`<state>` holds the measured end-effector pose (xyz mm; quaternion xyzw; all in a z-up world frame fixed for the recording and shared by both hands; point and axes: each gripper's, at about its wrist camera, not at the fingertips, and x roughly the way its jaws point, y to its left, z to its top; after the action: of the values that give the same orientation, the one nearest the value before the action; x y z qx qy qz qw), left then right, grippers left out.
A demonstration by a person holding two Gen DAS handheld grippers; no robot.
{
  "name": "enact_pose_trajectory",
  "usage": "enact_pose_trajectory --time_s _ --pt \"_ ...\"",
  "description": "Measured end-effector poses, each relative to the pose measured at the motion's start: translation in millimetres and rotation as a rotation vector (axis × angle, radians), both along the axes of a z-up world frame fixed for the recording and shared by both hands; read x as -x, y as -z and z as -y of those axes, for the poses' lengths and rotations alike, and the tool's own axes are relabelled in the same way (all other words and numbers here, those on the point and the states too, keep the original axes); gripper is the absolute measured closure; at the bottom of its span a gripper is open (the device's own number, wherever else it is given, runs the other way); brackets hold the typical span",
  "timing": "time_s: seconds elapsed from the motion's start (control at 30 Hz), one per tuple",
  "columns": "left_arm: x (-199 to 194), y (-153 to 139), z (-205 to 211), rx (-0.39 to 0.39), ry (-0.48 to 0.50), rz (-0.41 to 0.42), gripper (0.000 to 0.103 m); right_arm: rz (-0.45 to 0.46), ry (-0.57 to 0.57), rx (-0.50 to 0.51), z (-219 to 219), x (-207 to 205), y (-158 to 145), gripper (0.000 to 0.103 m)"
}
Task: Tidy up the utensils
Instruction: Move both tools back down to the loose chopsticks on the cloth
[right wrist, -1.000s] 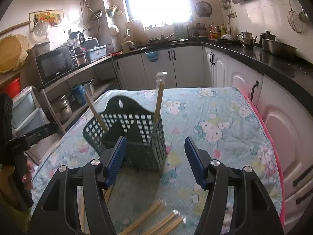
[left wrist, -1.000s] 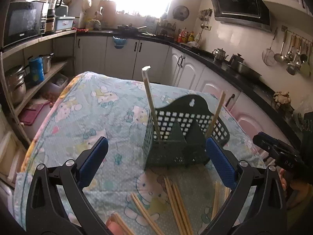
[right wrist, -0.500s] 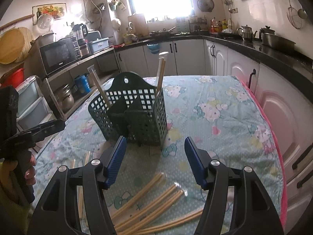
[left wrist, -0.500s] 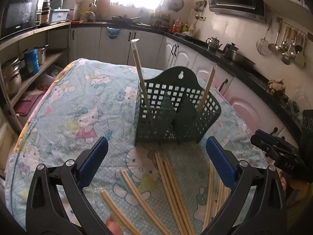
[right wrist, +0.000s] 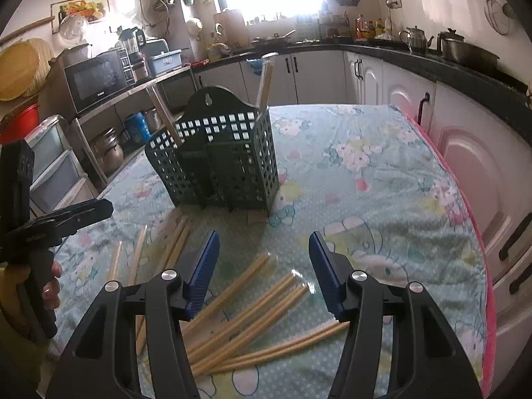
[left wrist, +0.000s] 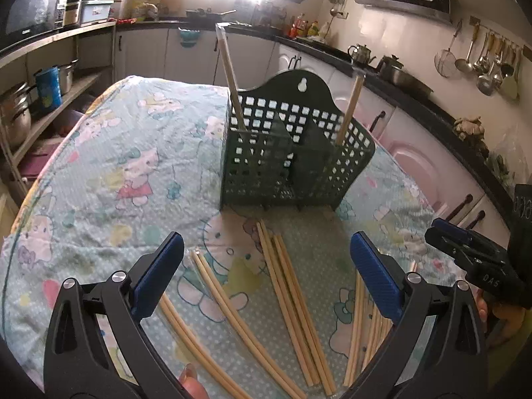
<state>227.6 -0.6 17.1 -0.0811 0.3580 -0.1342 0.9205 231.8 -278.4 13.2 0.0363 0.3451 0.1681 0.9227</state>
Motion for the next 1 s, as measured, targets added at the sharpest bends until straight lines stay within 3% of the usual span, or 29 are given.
enact_pose_trajectory --time_s 0.5,0.73,1.0 --pt "4 35 22 -0.036 0.065 -0.115 0.012 -0.122 0.005 0.017 12 5 41 0.062" --pt "-1 51 29 -0.062 0.087 -0.179 0.044 -0.181 0.025 -0.002 18 -5 58 0.069" --pt "-18 61 17 -0.032 0.058 -0.223 0.054 -0.239 0.04 -0.032 22 -20 72 0.075"
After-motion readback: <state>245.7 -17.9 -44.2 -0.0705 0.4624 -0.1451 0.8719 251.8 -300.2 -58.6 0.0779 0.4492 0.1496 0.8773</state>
